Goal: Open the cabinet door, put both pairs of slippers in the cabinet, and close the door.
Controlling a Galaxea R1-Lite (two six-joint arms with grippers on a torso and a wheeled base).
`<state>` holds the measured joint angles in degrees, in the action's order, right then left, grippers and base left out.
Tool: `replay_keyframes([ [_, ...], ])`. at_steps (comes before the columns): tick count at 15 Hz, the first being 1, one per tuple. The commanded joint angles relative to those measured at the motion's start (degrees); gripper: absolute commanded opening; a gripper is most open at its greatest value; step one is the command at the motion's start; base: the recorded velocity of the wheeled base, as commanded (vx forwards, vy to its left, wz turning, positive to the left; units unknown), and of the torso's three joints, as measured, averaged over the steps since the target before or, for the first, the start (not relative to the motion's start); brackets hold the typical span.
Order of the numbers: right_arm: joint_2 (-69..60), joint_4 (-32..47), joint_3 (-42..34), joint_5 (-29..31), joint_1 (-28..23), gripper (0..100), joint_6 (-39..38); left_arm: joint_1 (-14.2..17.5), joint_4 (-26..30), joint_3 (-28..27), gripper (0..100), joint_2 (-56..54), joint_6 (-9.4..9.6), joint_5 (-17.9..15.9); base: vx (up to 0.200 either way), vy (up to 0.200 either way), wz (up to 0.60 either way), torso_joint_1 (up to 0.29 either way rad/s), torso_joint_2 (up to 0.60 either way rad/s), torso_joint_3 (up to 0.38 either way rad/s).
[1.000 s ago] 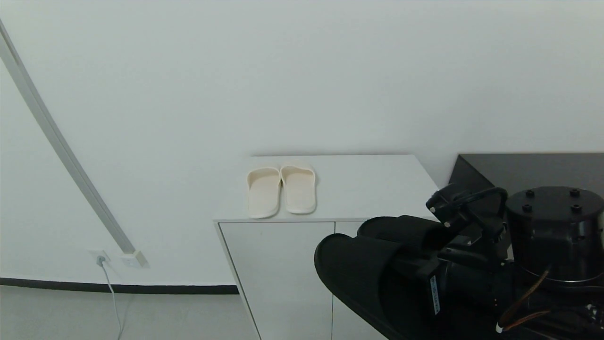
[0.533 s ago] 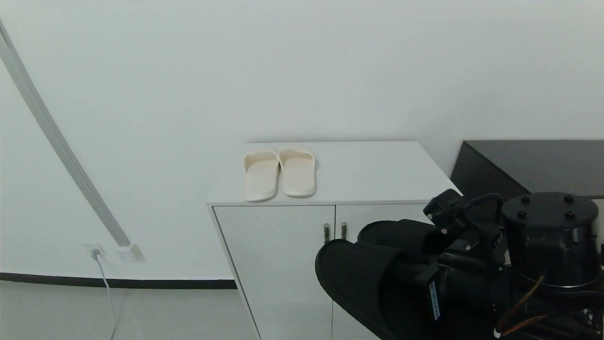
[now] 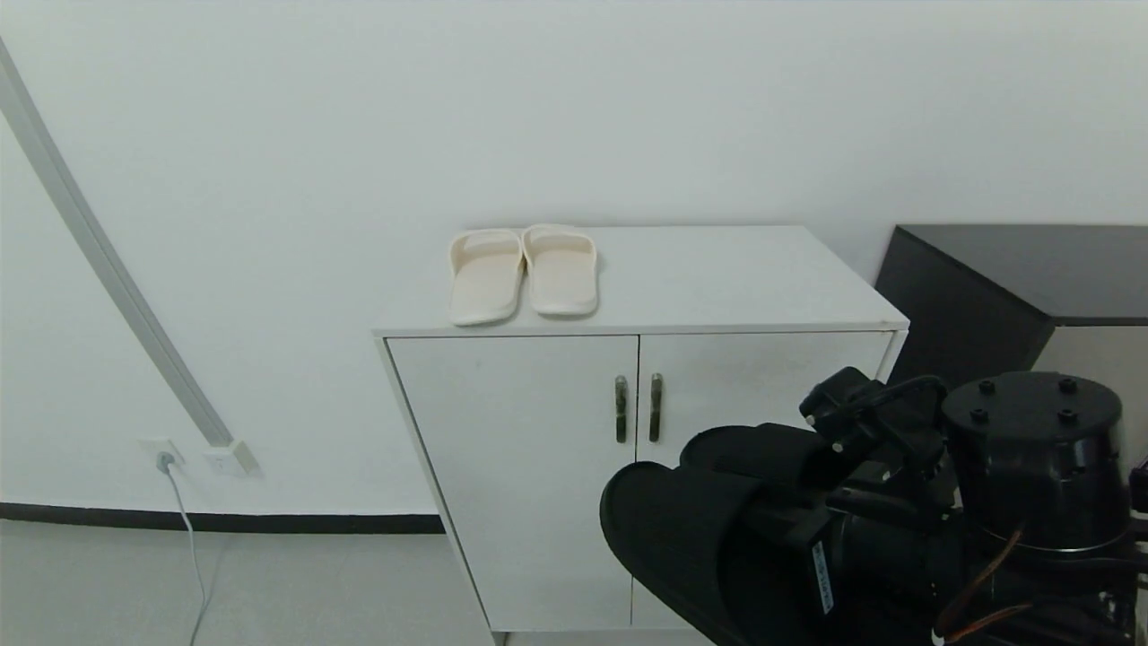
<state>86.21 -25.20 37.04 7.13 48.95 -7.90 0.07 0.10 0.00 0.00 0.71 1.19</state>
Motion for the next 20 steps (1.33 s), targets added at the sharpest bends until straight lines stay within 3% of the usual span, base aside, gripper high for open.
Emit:
replay_keyframes([
  [1,0.27,-0.03,-0.21,-0.01,0.01,0,0.17,0.01,-0.01,0.0,100,0.09,0.0,0.04,0.0,0.0,0.0,-0.198,0.51,0.33],
  [12,0.27,-0.03,-1.0,-0.36,0.01,0,1.13,0.01,-0.01,0.0,100,0.09,-0.09,0.04,0.0,0.0,0.0,-0.144,0.48,0.331],
  [20,0.71,-0.03,-1.18,-0.45,0.1,0,1.22,0.01,-0.01,0.0,100,0.09,-0.09,0.04,0.0,0.0,0.0,-0.039,0.39,0.334],
])
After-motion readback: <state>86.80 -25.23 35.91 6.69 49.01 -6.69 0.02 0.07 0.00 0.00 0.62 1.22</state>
